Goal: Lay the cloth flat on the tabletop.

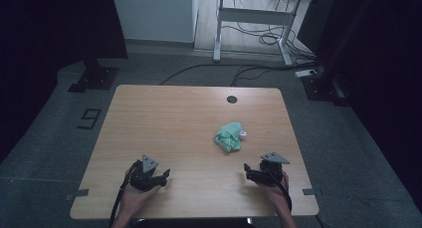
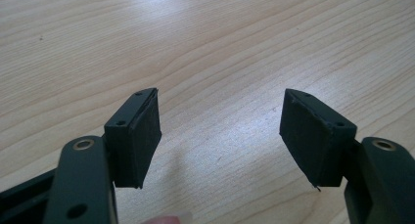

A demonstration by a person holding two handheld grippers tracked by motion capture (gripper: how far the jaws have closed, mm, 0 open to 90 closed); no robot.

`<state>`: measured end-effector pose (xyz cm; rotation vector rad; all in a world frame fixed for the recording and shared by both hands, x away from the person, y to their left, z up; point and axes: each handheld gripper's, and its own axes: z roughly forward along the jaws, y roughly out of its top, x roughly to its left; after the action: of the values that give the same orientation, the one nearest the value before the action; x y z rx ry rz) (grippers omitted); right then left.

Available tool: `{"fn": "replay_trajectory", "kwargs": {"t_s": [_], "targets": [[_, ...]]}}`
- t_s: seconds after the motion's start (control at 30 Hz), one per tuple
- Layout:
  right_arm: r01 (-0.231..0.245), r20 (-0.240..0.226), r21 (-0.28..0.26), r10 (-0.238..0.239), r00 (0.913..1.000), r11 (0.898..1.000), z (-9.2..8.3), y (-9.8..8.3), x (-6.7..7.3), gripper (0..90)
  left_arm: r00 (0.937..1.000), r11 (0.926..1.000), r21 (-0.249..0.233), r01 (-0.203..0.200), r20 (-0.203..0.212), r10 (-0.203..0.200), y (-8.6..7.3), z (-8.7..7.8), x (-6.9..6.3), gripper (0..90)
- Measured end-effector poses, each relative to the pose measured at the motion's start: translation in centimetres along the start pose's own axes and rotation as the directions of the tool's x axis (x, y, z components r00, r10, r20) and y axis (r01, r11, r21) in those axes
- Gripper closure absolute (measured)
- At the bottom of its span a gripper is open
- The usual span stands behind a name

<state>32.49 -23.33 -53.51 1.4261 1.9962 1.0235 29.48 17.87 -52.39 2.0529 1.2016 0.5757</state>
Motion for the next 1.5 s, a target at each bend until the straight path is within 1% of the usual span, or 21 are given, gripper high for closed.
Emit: {"fn": "replay_trajectory", "kwargs": {"t_s": [0.1, 0.17, 0.23, 0.3, 0.37, 0.43, 0.5, 0.57, 0.6, 0.63, 0.7, 0.77, 0.87, 1.03, 1.07, 1.13, 1.33, 1.43, 1.5], "targets": [[-0.002, -0.013, -0.012, 0.001, 0.9999, 1.0, -0.2, 0.3, 0.1, 13.5, 1.0, 1.0, -0.004, -0.002, 0.003, 0.002, 0.0, -0.1, -0.1, 31.6], [-0.004, -0.013, -0.02, 0.004, 0.9999, 1.0, -0.3, 0.4, 0.1, 13.2, 0.9998, 0.9997, -0.019, -0.013, 0.017, 0.013, 0.0, -0.4, -0.1, 31.9], [-0.006, -0.023, -0.026, 0.005, 0.9997, 1.0, -0.4, 0.6, 0.0, 13.2, 0.9996, 0.9994, -0.028, -0.018, 0.022, 0.019, 0.1, -0.6, -0.2, 31.9], [-0.015, -0.029, -0.036, 0.014, 0.9995, 0.999, -0.3, 0.9, -0.1, 13.2, 0.9994, 0.9989, -0.043, -0.017, 0.031, 0.018, 0.3, -0.8, -0.1, 31.9], [-0.022, -0.041, -0.046, 0.021, 0.9989, 0.999, -0.1, 1.4, -0.2, 13.3, 0.9992, 0.9989, -0.045, -0.016, 0.035, 0.017, 0.4, -0.8, -0.1, 31.9], [-0.026, -0.041, -0.049, 0.024, 0.9989, 0.998, 0.0, 1.6, -0.1, 13.3, 0.9992, 0.9989, -0.044, -0.015, 0.038, 0.017, 0.3, -0.8, -0.1, 31.9], [-0.014, -0.031, -0.055, 0.013, 0.9994, 0.998, 0.5, 2.6, 0.2, 13.2, 0.9992, 0.9991, -0.04, -0.011, 0.038, 0.013, 0.3, -0.7, -0.1, 31.3], [-0.016, -0.03, -0.06, 0.015, 0.9994, 0.998, 0.7, 3.2, 0.4, 13.1, 0.9991, 0.9996, -0.028, -0.001, 0.043, 0.002, 0.1, -0.6, 0.0, 31.2], [-0.016, -0.03, -0.06, 0.015, 0.9994, 0.998, 0.7, 3.2, 0.4, 13.1, 0.9991, 0.9996, -0.028, -0.001, 0.043, 0.002, 0.1, -0.6, 0.0, 31.0], [-0.018, -0.037, -0.057, 0.015, 0.9992, 0.998, 0.9, 3.7, 0.6, 13.1, 0.9988, 0.9995, -0.031, -0.005, 0.049, 0.006, 0.1, -0.6, 0.0, 31.0], [-0.011, -0.041, -0.058, 0.008, 0.9991, 0.998, 1.1, 4.1, 0.7, 13.2, 0.9984, 0.9993, -0.035, -0.014, 0.054, 0.016, 0.1, -0.6, -0.2, 31.0], [-0.013, -0.048, -0.054, 0.01, 0.9988, 0.998, 1.4, 4.6, 0.9, 13.2, 0.9983, 0.9993, -0.035, -0.015, 0.057, 0.017, 0.2, -0.6, -0.3, 30.9], [-0.015, -0.06, -0.059, 0.011, 0.9981, 0.998, 1.6, 5.3, 1.1, 13.2, 0.9982, 0.9993, -0.033, -0.017, 0.057, 0.019, 0.2, -0.5, -0.4, 30.8], [-0.009, -0.089, -0.082, 0.002, 0.996, 0.997, 1.9, 6.6, 1.5, 13.6, 0.9985, 0.9995, -0.03, -0.013, 0.052, 0.014, 0.1, -0.4, -0.4, 31.1], [-0.011, -0.098, -0.091, 0.002, 0.9951, 0.996, 2.0, 6.8, 1.6, 13.9, 0.9986, 0.9995, -0.03, -0.013, 0.051, 0.015, 0.1, -0.4, -0.4, 31.1], [-0.019, -0.11, -0.088, 0.009, 0.9939, 0.996, 2.1, 7.1, 1.7, 13.9, 0.9987, 0.9995, -0.031, -0.011, 0.049, 0.013, 0.1, -0.4, -0.4, 31.1], [-0.023, -0.117, -0.089, 0.012, 0.9931, 0.996, 2.8, 7.7, 1.9, 14.2, 0.9989, 0.9996, -0.027, -0.006, 0.047, 0.007, -0.1, -0.4, -0.2, 31.1], [-0.028, -0.115, -0.092, 0.018, 0.9932, 0.995, 3.4, 8.3, 1.9, 15.4, 0.9989, 0.9997, -0.024, 0.0, 0.046, 0.002, -0.2, -0.4, -0.1, 31.1], [-0.016, -0.11, -0.083, 0.007, 0.9939, 0.996, 3.7, 8.5, 1.9, 15.7, 0.999, 0.9997, -0.024, -0.002, 0.045, 0.003, -0.2, -0.5, -0.1, 31.2]]}}
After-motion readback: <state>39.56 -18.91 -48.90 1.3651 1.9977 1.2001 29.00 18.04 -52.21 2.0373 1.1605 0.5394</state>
